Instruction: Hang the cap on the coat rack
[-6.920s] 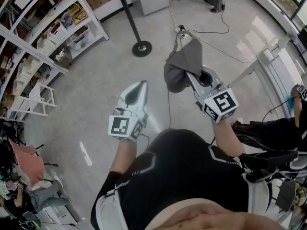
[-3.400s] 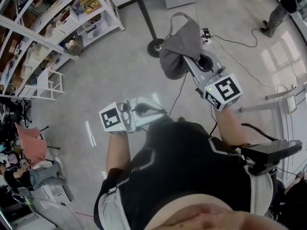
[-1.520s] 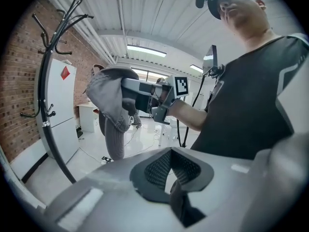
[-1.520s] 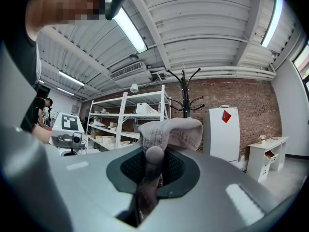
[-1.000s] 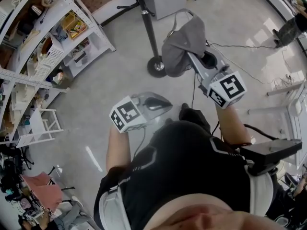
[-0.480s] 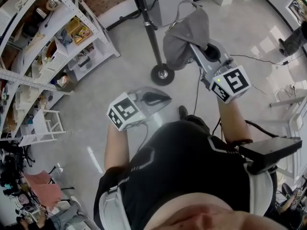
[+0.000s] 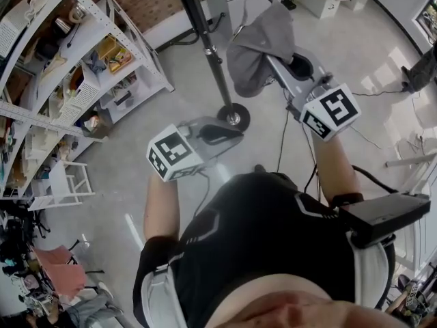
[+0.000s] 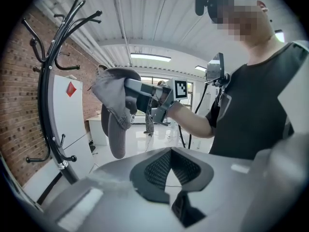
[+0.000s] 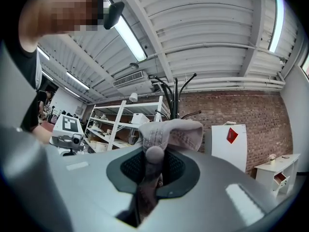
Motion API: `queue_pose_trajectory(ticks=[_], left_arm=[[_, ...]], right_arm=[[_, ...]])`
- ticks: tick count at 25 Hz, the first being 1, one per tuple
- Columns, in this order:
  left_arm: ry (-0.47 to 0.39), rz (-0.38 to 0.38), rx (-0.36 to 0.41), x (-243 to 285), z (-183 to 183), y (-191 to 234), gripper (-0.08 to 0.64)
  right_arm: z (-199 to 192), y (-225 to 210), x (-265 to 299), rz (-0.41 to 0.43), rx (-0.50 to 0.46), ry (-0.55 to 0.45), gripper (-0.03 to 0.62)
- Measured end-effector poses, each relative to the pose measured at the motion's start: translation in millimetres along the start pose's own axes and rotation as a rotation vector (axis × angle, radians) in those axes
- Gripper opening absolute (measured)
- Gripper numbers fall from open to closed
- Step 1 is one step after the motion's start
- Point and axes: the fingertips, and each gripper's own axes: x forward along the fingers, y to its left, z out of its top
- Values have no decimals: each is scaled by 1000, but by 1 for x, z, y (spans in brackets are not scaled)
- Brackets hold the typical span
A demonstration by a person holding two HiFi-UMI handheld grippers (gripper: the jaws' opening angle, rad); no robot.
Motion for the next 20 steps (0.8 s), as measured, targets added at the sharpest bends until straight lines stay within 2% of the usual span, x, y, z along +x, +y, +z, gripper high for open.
queue_pose_trajectory(ticks=[9, 20], left_arm=[[-14, 20, 4, 19, 24, 45, 156], [-28, -5, 3, 34, 43, 67, 156]], right_arm=[[5, -37, 29, 95, -16, -44, 43], [6, -67, 48, 162, -15, -87, 43]])
